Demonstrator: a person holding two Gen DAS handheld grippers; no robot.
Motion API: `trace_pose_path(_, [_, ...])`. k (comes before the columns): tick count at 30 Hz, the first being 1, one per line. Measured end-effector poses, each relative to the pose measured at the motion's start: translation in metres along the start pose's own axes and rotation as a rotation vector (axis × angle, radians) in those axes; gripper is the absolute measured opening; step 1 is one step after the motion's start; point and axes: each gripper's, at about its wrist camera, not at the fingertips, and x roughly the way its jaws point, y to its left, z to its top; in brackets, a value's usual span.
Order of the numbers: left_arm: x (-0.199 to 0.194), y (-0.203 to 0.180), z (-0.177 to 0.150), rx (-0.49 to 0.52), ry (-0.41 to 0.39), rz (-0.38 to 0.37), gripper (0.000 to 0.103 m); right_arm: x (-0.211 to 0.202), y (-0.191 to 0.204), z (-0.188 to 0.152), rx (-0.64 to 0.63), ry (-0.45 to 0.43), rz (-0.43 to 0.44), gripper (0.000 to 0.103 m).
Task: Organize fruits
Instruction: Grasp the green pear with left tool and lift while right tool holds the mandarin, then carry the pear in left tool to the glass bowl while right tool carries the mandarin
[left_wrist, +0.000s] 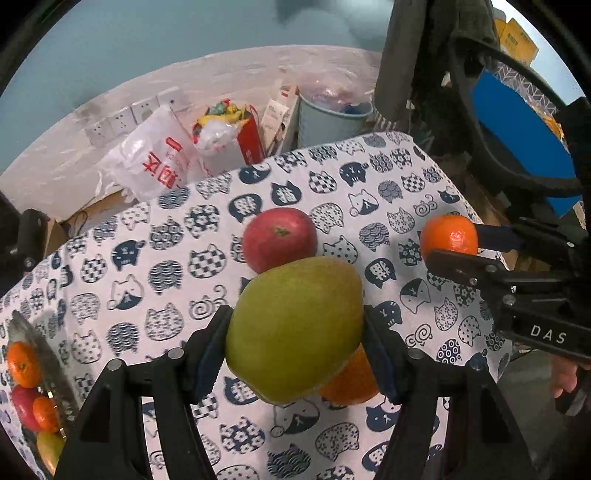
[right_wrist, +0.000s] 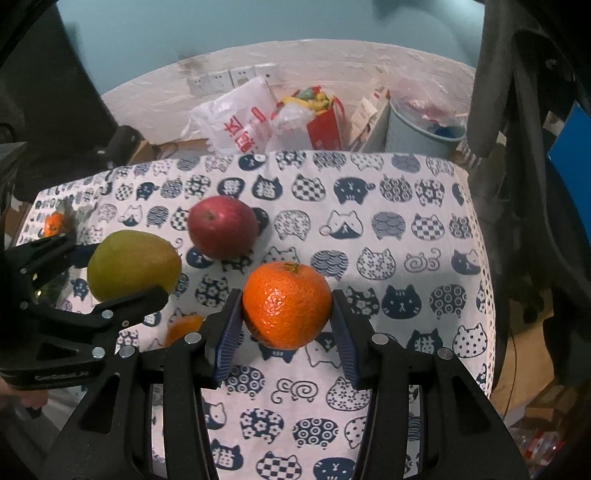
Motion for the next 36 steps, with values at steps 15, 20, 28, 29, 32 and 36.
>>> trace_pose_path(15, [-0.050, 0.042, -0.021, -0.055, -0.078, 0.063, 0.070, -0.015, 0.061, 0.018, -0.085, -0.053, 0.060, 0.046])
trace_pose_path(20, [-0.063, 0.059, -0.028, -0.087, -0.087, 0.078, 0.070, -0.015, 0.080, 0.022, -0.112, -0.058, 0.078, 0.046])
trace_pose_path(28, [-0.076, 0.090, -0.041, -0.151, -0.098, 0.096, 0.070, -0.014, 0.113, 0.032, -0.153, -0.069, 0.100, 0.046])
trace_pose_path(29, [-0.078, 0.093, -0.043, -0.157, -0.098, 0.096, 0.070, -0.014, 0.116, 0.033, -0.157, -0.070, 0.103, 0.046])
trace_pose_path(32, [-0.082, 0.103, -0.047, -0.171, -0.103, 0.107, 0.070, -0.014, 0.128, 0.037, -0.175, -0.075, 0.113, 0.046])
trace_pose_path(36, [-0.089, 0.115, -0.053, -0.194, -0.112, 0.113, 0.070, -0.013, 0.141, 0.041, -0.191, -0.074, 0.120, 0.046])
